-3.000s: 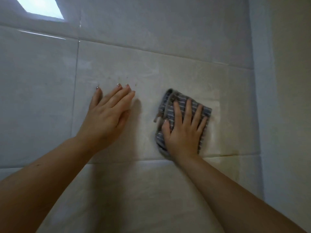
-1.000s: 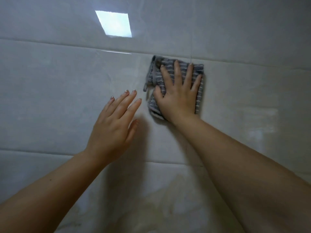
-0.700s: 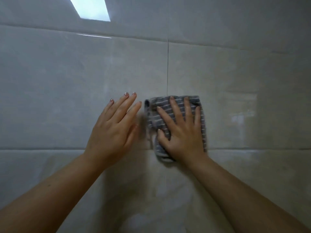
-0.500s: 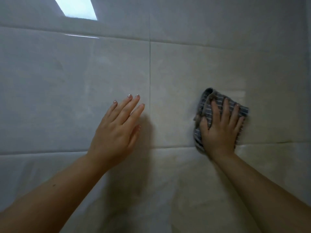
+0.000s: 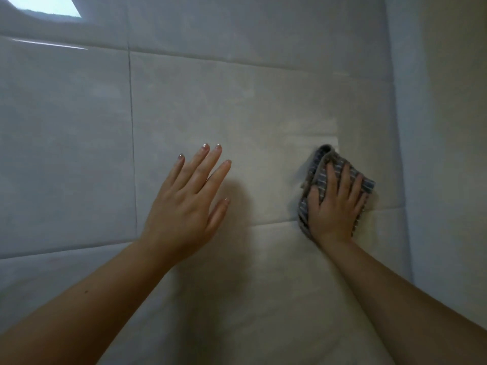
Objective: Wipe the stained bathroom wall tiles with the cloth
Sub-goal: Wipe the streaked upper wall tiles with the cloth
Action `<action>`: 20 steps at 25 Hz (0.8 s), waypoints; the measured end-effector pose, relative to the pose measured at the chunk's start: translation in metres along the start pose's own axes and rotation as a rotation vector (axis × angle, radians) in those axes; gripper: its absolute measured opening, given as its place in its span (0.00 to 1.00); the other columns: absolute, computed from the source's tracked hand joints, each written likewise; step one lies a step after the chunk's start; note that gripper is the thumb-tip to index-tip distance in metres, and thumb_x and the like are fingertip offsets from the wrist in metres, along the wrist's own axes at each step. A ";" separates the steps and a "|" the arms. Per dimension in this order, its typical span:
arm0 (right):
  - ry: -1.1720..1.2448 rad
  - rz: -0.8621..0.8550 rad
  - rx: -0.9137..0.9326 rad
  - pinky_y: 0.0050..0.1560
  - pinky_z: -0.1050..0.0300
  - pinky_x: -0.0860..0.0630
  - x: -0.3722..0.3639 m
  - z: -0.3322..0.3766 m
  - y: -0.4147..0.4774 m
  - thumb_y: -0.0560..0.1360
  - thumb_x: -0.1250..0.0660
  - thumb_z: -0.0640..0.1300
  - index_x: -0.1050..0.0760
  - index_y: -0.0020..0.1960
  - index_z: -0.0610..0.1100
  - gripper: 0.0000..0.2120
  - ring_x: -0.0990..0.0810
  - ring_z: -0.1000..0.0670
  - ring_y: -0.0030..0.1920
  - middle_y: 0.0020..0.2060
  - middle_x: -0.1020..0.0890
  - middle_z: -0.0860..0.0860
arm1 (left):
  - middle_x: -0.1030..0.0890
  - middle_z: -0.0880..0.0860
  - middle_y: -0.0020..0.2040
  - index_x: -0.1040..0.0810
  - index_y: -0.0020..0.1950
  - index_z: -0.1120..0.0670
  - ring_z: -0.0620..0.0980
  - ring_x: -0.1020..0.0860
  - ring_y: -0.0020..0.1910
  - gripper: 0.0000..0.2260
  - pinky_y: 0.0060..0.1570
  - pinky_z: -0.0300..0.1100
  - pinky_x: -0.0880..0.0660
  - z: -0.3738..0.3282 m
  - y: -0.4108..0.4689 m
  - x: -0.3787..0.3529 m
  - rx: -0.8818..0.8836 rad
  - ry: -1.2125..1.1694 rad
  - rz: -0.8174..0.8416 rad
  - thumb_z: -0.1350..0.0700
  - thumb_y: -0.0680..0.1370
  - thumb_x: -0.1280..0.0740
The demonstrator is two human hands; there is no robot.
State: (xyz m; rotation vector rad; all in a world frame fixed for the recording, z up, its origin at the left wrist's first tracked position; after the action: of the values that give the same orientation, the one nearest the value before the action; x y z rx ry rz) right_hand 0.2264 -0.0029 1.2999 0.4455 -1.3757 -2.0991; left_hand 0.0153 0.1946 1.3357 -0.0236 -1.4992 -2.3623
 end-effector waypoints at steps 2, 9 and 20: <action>-0.035 -0.015 0.013 0.69 0.27 0.44 -0.001 0.010 -0.010 0.76 0.49 0.58 0.38 0.75 0.47 0.30 0.40 0.31 0.73 0.74 0.36 0.40 | 0.42 0.56 0.79 0.37 0.78 0.56 0.53 0.48 0.80 0.25 0.77 0.57 0.48 -0.013 0.012 -0.010 0.004 0.025 0.010 0.46 0.82 0.47; 0.038 -0.010 0.123 0.72 0.30 0.49 -0.003 0.003 0.060 0.75 0.51 0.60 0.41 0.77 0.52 0.31 0.46 0.36 0.76 0.77 0.41 0.44 | 0.41 0.57 0.79 0.35 0.77 0.56 0.54 0.47 0.79 0.26 0.77 0.58 0.47 -0.035 0.035 -0.031 0.025 0.090 0.007 0.46 0.81 0.45; 0.052 -0.002 0.239 0.73 0.31 0.51 -0.004 0.063 0.113 0.75 0.51 0.62 0.41 0.77 0.54 0.32 0.47 0.35 0.77 0.77 0.41 0.46 | 0.42 0.57 0.79 0.37 0.77 0.56 0.54 0.48 0.80 0.26 0.77 0.57 0.49 -0.019 0.039 -0.003 0.062 0.161 -0.023 0.45 0.82 0.46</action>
State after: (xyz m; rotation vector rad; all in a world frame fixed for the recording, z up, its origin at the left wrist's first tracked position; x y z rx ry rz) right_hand 0.2262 0.0115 1.4286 0.5945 -1.6029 -1.9175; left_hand 0.0328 0.1639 1.3604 0.1948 -1.5008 -2.2745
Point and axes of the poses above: each hand's wrist, its own y-axis towards the middle knuckle, its own x-axis out of the back of the hand, z = x × y, the point moved 5 cm from there along y, towards the middle knuckle
